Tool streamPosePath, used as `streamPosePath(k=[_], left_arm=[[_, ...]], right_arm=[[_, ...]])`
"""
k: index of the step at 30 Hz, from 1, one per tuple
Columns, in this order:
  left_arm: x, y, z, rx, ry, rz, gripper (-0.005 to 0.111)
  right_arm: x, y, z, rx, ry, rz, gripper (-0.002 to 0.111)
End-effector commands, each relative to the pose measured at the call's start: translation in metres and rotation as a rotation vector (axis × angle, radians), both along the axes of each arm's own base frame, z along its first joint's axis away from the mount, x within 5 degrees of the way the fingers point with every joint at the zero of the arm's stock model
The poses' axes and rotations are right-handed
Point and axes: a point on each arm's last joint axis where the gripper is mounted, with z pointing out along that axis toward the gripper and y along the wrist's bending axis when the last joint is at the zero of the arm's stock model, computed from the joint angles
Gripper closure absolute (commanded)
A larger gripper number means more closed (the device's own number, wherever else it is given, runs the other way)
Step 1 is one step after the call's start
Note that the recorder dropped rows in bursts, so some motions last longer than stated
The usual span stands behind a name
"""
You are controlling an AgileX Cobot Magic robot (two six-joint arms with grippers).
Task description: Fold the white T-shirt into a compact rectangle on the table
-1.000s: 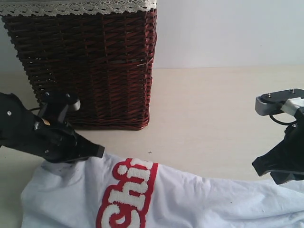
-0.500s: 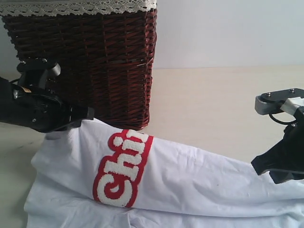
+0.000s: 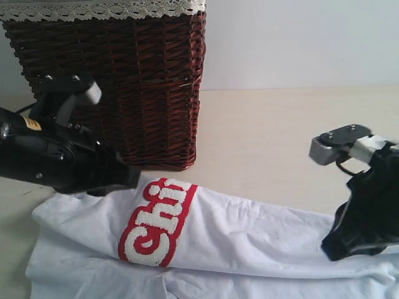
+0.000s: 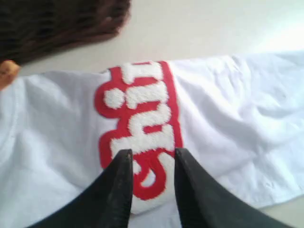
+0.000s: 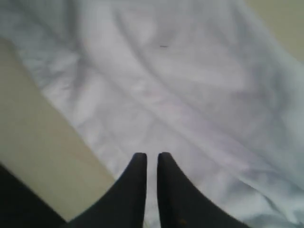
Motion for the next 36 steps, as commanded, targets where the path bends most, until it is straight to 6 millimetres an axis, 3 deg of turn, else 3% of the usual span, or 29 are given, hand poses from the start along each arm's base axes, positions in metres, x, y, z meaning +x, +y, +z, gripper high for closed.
streamPosePath(k=[1,2,6,20,22,28,36], left_arm=[[-0.013,-0.01,0.003,-0.002,-0.01,-0.059,0.074],[-0.013,-0.01,0.003,0.001,-0.004,-0.061,0.072],[-0.013,-0.01,0.003,-0.001,-0.006,-0.059,0.072],[-0.009,-0.01,0.005,-0.016,-0.058,-0.041,0.072],[-0.009,-0.01,0.005,-0.016,-0.061,-0.042,0.072],[-0.008,-0.01,0.006,-0.014,-0.068,-0.043,0.072],[-0.011,-0.005,-0.006,-0.002,-0.075,-0.023,0.072]], right_arm=[[-0.017,0.021,-0.014,-0.005,-0.115,0.278,0.067],[-0.016,0.022,-0.017,-0.057,-0.168,0.292,0.06],[0.007,0.02,-0.022,-0.185,-0.366,0.19,0.059],[0.026,0.016,-0.069,-0.402,-0.213,0.286,0.06],[0.028,0.016,-0.072,-0.411,-0.21,0.298,0.065],[0.034,0.015,-0.068,-0.458,-0.219,0.346,0.106],[0.063,0.016,-0.04,-0.567,-0.311,0.247,0.108]])
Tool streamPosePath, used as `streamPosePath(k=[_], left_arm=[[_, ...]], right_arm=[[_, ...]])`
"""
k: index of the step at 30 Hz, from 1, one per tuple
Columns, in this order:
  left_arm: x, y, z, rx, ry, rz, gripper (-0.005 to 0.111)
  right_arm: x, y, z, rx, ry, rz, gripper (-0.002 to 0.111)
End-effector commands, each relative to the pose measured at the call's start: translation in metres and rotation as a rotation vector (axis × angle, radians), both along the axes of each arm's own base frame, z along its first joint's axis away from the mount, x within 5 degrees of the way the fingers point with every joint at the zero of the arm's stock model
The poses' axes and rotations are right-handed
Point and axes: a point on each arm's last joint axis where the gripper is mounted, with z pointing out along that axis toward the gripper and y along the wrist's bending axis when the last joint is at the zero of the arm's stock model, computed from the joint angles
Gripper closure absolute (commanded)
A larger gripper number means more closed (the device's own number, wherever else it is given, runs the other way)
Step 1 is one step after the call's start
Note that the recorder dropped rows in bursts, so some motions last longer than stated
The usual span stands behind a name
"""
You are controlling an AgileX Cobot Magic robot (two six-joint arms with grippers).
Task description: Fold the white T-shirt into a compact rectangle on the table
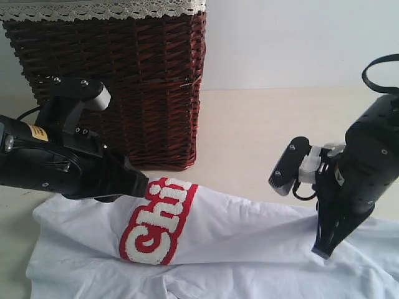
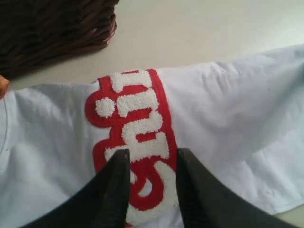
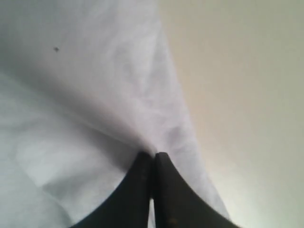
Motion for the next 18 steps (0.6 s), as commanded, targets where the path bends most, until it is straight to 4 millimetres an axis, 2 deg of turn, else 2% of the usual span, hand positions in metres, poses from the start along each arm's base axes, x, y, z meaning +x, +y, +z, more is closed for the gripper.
streamPosePath(k=[1,8,10,13,15,18], left_arm=[[-0.004,0.003,-0.006,0.01,-0.018,0.004,0.072],[-0.013,0.01,-0.022,0.057,0.023,-0.01,0.072],[-0.015,0.012,-0.026,0.066,0.035,-0.01,0.072],[-0.019,0.014,-0.03,0.08,0.057,-0.018,0.072],[-0.022,0.015,-0.033,0.091,0.073,-0.03,0.072],[-0.033,0.012,-0.04,0.113,0.091,-0.074,0.072]], right_arm=[[0.016,-0.004,0.014,-0.079,-0.118,-0.04,0.108],[0.03,-0.005,0.021,-0.077,-0.295,-0.091,0.106],[0.031,-0.004,0.021,-0.061,-0.302,-0.083,0.097],[0.032,-0.004,0.023,-0.068,-0.314,-0.083,0.077],[0.034,-0.008,0.025,-0.094,-0.336,-0.142,0.064],[0.033,-0.019,0.03,-0.174,-0.389,-0.292,0.061]])
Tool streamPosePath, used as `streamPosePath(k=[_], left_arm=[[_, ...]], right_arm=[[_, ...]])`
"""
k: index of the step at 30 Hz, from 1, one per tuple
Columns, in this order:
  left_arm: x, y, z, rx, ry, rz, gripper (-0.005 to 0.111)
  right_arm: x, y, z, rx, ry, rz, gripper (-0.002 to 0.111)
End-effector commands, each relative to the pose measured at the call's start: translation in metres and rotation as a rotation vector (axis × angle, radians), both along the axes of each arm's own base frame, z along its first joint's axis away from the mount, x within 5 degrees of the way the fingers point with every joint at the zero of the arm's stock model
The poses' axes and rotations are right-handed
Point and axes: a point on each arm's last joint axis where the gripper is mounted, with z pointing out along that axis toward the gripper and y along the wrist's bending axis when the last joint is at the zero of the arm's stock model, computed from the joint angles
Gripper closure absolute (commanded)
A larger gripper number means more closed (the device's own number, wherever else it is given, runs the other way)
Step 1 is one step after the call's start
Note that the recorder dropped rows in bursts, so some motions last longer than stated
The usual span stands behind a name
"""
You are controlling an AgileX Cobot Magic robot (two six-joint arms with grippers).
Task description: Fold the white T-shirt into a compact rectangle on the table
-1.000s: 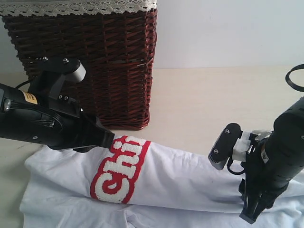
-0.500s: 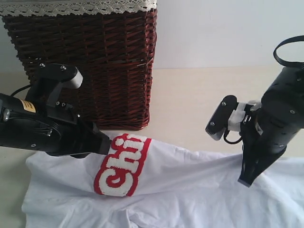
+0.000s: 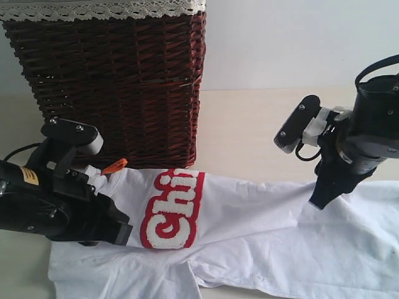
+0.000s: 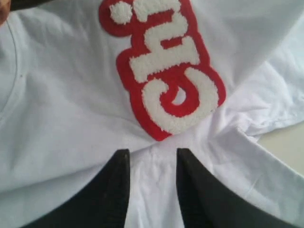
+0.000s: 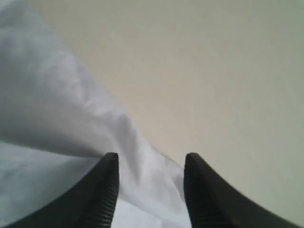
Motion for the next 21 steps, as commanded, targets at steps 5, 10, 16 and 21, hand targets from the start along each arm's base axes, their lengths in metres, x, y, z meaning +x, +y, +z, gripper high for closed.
streamPosePath(k=[5,10,16,21], left_arm=[[-0.022,-0.016,-0.016,0.055,-0.002,-0.155,0.073],[-0.016,-0.025,-0.035,0.102,-0.005,-0.183,0.094],[0.01,-0.047,-0.036,0.097,-0.05,-0.197,0.107],[0.043,-0.049,-0.028,0.049,-0.161,-0.09,0.107]], right_arm=[[-0.011,-0.017,0.002,-0.037,0.017,-0.352,0.077],[-0.027,0.002,-0.01,0.143,0.252,-0.318,0.108],[-0.045,0.017,-0.023,0.317,0.418,-0.268,0.108],[-0.046,0.002,-0.038,0.242,0.307,-0.322,0.108]])
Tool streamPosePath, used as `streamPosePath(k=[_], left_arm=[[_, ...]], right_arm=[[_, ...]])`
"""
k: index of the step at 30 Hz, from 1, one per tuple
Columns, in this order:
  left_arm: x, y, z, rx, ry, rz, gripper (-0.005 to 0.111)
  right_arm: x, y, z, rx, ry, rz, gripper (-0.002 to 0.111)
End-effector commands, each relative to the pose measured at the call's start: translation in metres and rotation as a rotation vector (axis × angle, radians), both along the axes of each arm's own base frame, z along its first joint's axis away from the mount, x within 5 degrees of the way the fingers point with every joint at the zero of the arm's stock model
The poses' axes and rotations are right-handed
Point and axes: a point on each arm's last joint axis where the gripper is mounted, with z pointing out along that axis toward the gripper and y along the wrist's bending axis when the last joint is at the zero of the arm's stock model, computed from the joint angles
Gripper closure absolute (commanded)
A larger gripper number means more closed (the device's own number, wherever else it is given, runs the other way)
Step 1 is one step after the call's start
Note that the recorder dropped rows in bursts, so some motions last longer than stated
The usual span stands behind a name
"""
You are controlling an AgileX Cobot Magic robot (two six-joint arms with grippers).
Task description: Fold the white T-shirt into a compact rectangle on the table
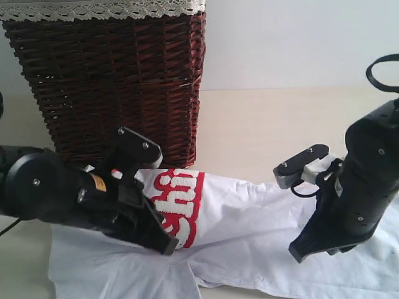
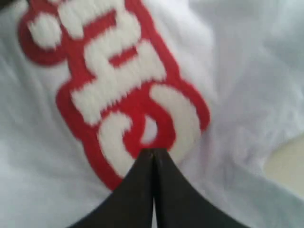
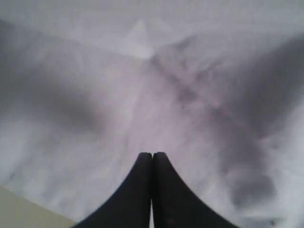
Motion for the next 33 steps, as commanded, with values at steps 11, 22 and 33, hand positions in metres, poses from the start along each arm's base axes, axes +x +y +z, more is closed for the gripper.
streamPosePath(k=[11,22,33], left_arm=[[0.059,0.053,-0.054,0.07,0.122,0.31,0.107],[0.058,0.077,-0.067,0.111,0.259,0.365,0.107],[0.055,0.089,-0.07,0.126,0.306,0.388,0.107]], right_arm=[[0.019,-0.033,-0.029,-0.328,-0.189,-0.159,0.108],[0.023,-0.072,-0.052,-0.412,-0.08,-0.342,0.108],[0.022,-0.076,-0.052,-0.41,-0.053,-0.365,0.108]])
